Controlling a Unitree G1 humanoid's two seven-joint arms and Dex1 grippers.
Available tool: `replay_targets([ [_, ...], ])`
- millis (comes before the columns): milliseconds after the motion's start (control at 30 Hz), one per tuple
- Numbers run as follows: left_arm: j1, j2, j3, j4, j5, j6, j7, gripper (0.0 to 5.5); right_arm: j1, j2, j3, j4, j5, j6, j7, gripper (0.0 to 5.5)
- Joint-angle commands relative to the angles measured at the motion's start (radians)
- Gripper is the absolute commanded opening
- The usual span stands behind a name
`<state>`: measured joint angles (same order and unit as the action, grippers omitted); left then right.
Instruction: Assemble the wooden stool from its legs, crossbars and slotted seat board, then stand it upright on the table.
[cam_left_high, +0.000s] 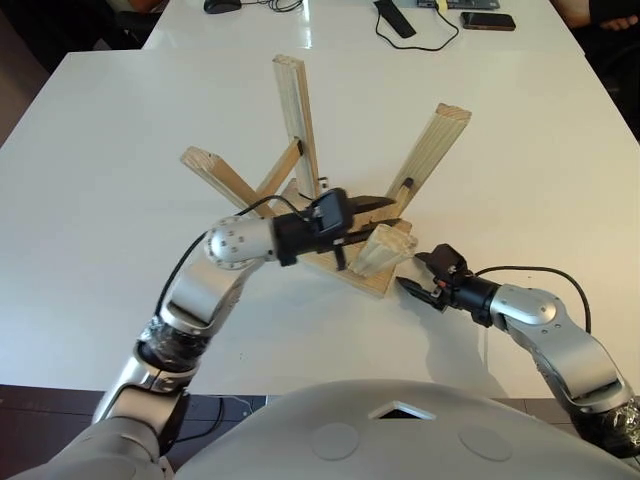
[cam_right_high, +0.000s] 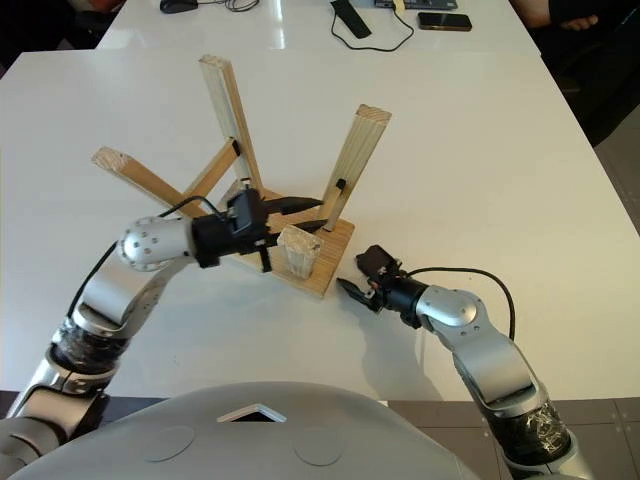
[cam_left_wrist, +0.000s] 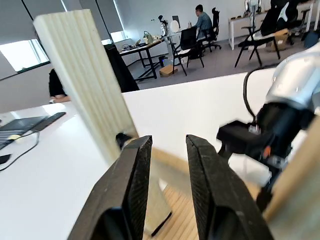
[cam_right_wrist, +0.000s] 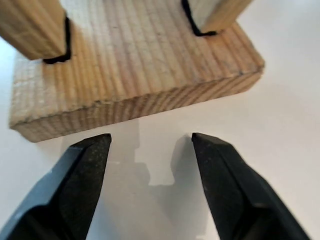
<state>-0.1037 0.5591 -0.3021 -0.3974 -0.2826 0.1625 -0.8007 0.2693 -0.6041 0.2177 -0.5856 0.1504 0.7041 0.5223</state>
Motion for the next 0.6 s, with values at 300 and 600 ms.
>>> replay_targets([
  [300,0.198,0.257,0.435,0.532,-0.072,-0.209,-0.223,0.56,0.219,0.02,-0.145,-0.043,0.012,-0.033,-0.054,2.97],
  [600,-0.136,0.161,0.348,1.098,0.218,-0.633,-0.036,0.56,0.161,0.018,-0.009,-0.036,-0.025,-0.026,-0.046,2.97],
])
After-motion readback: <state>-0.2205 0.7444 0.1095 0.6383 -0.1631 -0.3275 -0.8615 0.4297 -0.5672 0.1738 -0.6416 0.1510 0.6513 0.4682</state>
